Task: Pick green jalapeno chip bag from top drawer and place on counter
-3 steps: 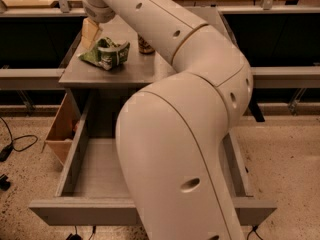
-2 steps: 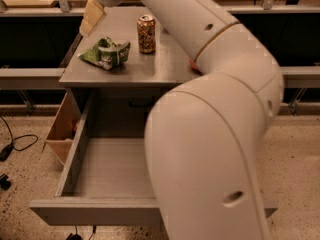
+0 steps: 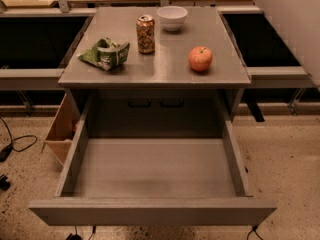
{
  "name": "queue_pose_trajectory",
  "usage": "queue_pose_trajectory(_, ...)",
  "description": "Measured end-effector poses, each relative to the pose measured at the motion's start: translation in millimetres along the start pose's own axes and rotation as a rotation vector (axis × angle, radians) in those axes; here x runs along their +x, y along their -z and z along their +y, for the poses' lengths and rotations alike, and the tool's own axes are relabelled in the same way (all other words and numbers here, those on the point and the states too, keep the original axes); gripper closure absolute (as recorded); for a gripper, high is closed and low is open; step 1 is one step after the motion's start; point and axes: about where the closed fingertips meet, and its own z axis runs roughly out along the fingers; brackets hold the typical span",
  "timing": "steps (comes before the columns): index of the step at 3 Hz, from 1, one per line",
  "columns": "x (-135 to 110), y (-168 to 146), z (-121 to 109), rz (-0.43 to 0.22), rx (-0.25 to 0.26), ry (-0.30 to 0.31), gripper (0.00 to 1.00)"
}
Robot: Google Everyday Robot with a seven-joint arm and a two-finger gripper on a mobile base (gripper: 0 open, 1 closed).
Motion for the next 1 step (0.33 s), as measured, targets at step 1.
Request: queue_pose_trajectory(1,4.0,38.6,32.6,-0.102,-0.013,-0.071,0.0)
